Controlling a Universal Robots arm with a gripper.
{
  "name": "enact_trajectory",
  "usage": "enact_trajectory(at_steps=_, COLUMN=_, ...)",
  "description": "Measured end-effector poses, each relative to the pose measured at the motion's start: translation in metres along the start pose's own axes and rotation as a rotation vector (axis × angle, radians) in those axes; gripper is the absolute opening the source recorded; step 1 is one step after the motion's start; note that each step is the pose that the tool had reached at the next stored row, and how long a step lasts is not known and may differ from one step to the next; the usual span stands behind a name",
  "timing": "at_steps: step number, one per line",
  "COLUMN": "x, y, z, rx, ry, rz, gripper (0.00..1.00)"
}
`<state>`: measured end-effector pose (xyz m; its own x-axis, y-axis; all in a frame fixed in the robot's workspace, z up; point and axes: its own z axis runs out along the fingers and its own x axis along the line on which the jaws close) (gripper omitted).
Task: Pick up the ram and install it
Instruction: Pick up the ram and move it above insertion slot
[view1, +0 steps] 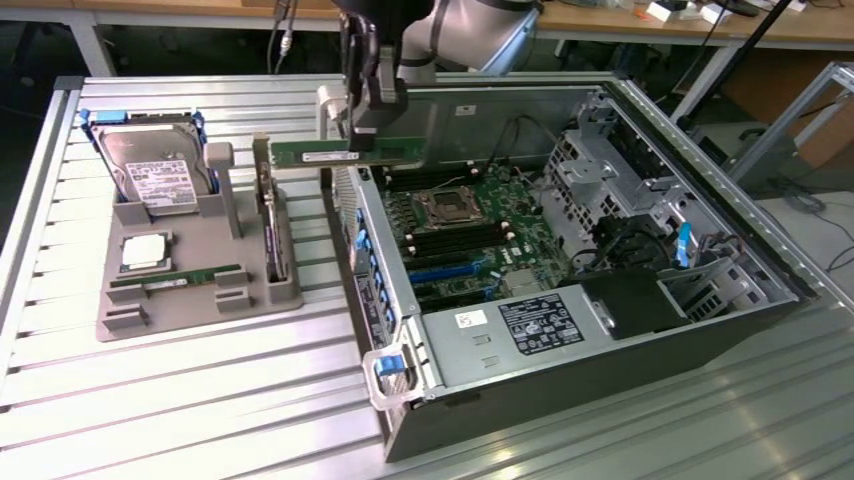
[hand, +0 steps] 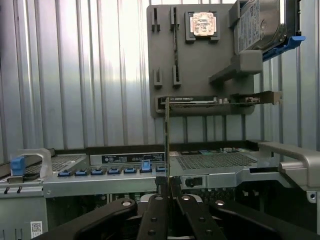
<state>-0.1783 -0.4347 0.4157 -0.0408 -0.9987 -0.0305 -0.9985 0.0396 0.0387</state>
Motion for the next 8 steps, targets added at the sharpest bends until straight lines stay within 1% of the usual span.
enact_trajectory(at_steps=6, x=-0.001, y=-0.0142, z=-0.0005, rx=0.0, ry=0.0, rz=-0.001, gripper=0.13)
enact_trajectory(at_steps=8, x=-0.001, y=-0.0177, z=-0.0007, rx=-0.0001, ry=0.0001, rz=-0.001, gripper=0.13)
